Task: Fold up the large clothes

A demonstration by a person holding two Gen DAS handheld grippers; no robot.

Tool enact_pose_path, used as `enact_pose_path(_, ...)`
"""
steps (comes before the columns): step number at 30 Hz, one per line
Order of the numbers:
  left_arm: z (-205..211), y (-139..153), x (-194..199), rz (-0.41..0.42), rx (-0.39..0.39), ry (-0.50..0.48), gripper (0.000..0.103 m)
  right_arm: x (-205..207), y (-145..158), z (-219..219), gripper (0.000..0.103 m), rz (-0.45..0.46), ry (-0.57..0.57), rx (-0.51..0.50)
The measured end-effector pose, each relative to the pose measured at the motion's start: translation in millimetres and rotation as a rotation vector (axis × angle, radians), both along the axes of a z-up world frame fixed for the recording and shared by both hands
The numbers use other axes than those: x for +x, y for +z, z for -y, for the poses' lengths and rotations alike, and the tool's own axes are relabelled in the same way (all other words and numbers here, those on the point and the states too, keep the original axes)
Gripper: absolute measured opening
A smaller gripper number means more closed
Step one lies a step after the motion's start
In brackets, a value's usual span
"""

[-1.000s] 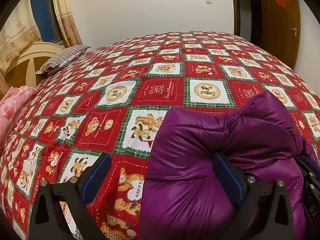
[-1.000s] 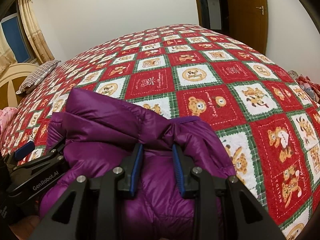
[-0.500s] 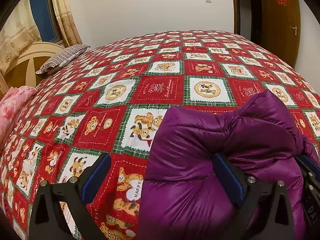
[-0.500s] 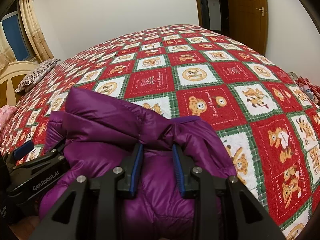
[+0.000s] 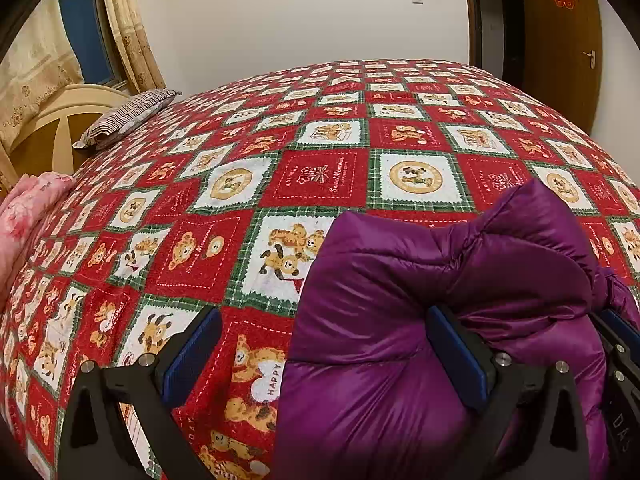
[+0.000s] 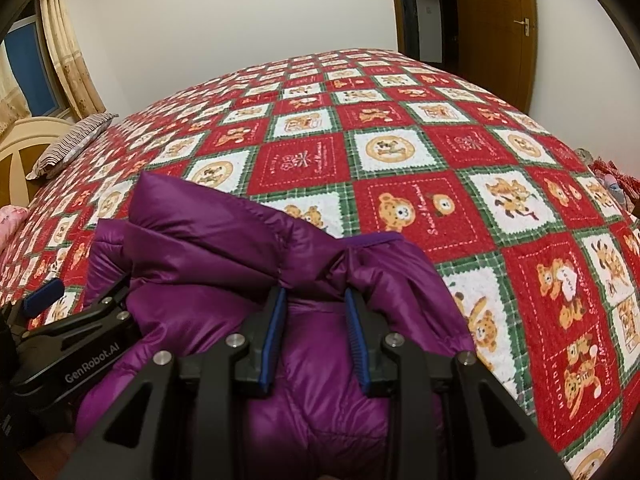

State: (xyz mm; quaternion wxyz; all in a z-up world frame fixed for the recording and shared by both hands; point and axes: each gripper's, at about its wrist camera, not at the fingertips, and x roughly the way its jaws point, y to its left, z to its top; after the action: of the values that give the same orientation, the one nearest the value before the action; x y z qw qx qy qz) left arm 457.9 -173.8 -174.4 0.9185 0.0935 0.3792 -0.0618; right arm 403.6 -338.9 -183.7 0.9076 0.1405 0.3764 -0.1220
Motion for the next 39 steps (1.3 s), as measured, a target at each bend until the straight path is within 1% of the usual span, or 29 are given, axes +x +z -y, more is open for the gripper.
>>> enact_pose_path(16, 1, 0, 0, -0.004, 0.003, -0.001, 0.102, 2, 0, 0, 0.033, -0.002, -0.003, -0.005)
enact_pose_path(18, -3, 3, 1, -0.020, -0.011, -0.011, 0.102, 2, 0, 1, 0.033, -0.002, -0.001, 0.000)
enact_pose_path(20, -14, 11, -4, -0.056, -0.043, -0.056, 0.102, 1, 2, 3, 0.035, 0.000, 0.019, 0.026)
enact_pose_path(21, -24, 18, -13, -0.047, -0.068, -0.067, 0.102, -2, 6, 7, 0.041, -0.002, 0.053, 0.050)
enact_pose_path(22, -33, 26, -23, -0.031, -0.088, -0.076, 0.102, -8, 11, 9, 0.043, -0.002, 0.080, 0.058)
enact_pose_path(23, -45, 33, -36, -0.010, -0.110, -0.086, 0.102, -18, 19, 10, 0.055, 0.010, 0.085, 0.055)
enact_pose_path(24, -55, 39, -47, 0.011, -0.128, -0.095, 0.102, -34, 30, 13, 0.078, 0.053, 0.072, 0.046)
enact_pose_path(25, -67, 42, -60, 0.017, -0.143, -0.100, 0.102, -48, 37, 15, 0.089, 0.090, 0.040, 0.032)
enact_pose_path(26, -72, 41, -67, 0.002, -0.154, -0.107, 0.102, -64, 43, 19, 0.101, 0.123, -0.006, 0.013)
enact_pose_path(27, -77, 36, -74, -0.035, -0.163, -0.121, 0.102, -76, 44, 24, 0.102, 0.140, -0.037, 0.003)
enact_pose_path(28, -77, 31, -78, -0.058, -0.153, -0.125, 0.102, -82, 40, 29, 0.102, 0.125, -0.041, 0.009)
enact_pose_path(30, -71, 20, -82, -0.084, -0.138, -0.127, 0.102, -86, 23, 42, 0.101, 0.062, -0.037, 0.064)
enact_pose_path(32, -72, 14, -84, -0.072, -0.181, -0.104, 0.102, -88, 5, 52, 0.096, 0.024, -0.028, 0.126)
enact_pose_path(35, -65, 7, -82, -0.084, -0.204, -0.066, 0.102, -93, -7, 56, 0.096, 0.036, -0.022, 0.171)
enact_pose_path(37, -59, 4, -79, -0.091, -0.200, -0.078, 0.102, -94, -11, 58, 0.096, 0.050, -0.014, 0.174)
enact_pose_path(39, -59, 3, -73, -0.118, -0.221, -0.075, 0.102, -92, -14, 61, 0.096, 0.055, -0.006, 0.169)
